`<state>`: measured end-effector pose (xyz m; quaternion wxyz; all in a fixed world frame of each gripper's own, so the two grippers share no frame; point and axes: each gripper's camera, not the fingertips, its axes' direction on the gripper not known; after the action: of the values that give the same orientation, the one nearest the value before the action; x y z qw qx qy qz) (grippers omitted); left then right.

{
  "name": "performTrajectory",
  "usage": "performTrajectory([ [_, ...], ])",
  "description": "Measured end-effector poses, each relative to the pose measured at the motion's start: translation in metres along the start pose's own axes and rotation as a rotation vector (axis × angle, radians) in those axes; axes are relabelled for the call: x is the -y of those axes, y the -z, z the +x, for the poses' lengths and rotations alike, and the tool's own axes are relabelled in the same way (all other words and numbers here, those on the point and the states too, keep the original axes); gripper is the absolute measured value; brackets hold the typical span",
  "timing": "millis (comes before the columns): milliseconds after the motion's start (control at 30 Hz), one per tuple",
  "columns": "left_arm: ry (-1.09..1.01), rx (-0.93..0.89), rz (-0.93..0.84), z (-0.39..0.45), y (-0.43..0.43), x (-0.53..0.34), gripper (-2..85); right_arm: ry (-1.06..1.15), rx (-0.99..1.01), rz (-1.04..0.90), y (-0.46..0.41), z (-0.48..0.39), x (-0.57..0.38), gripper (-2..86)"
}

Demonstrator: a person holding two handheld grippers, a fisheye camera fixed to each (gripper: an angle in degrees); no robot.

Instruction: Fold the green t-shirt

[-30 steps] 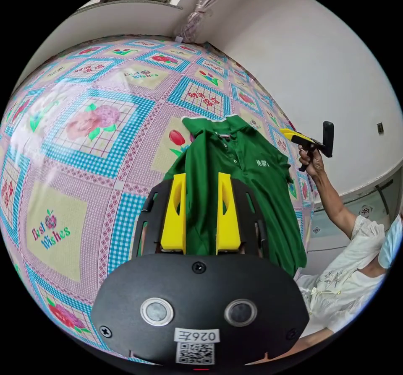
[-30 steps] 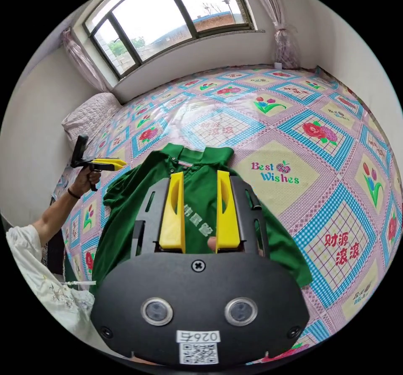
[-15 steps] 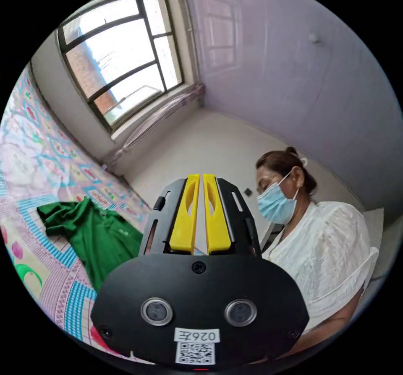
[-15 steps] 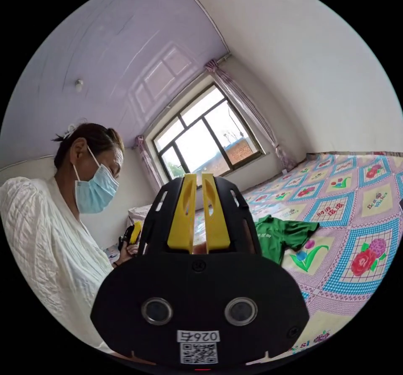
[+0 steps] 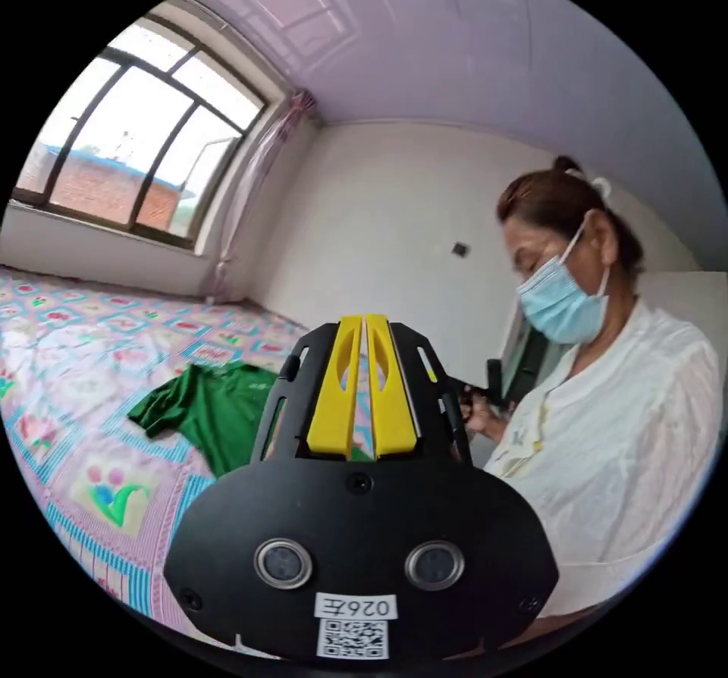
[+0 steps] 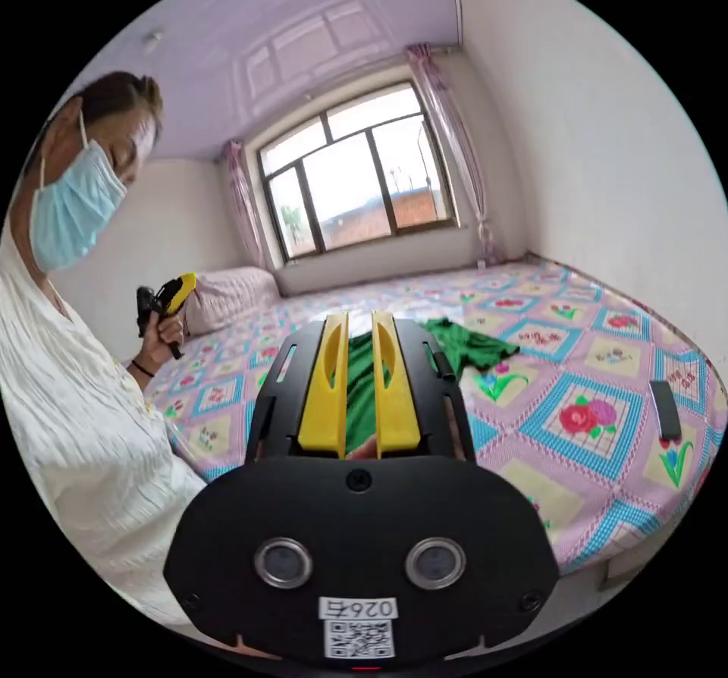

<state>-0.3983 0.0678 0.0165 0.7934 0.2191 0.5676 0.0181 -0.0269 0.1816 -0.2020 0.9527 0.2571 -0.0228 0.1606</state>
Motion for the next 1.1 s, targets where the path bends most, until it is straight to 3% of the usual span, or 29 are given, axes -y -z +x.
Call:
performTrajectory([
  [67, -0.047, 0.402, -0.280, 0.025, -0.034, -0.043, 4.1, 0.029, -0.093, -0.239, -0.040, -0.020, -0.046, 1.9],
  [167, -0.174, 0.636, -0.536, 0.050, -0.078, -0.101, 6.0, 0.103, -0.210, -0.373, -0.074, -0.052, -0.094, 3.9],
  [467, 0.062, 0.456, -0.793, 0.037, -0.150, -0.197, 11.7, 0.374, -0.335, -0.588, -0.166, -0.118, -0.151, 8.7],
  [667, -0.021, 0.457, -0.913, 0.050, -0.186, -0.221, 12.4, 0.408, -0.348, -0.627, -0.202, -0.126, -0.157, 8.9],
  [800, -0.016, 0.505, -0.907, 0.048, -0.200, -0.217, 9.6, 0.397, -0.409, -0.676, -0.221, -0.122, -0.159, 4.2],
  [900, -0.001, 0.564, -0.936, 0.045, -0.204, -0.206, 2.2, 0.355, -0.493, -0.672, -0.220, -0.109, -0.152, -0.6],
  [1100, 0.159, 0.474, -0.816, 0.036, -0.169, -0.179, 0.1, 0.217, -0.546, -0.636, -0.183, -0.068, -0.128, -1.4],
])
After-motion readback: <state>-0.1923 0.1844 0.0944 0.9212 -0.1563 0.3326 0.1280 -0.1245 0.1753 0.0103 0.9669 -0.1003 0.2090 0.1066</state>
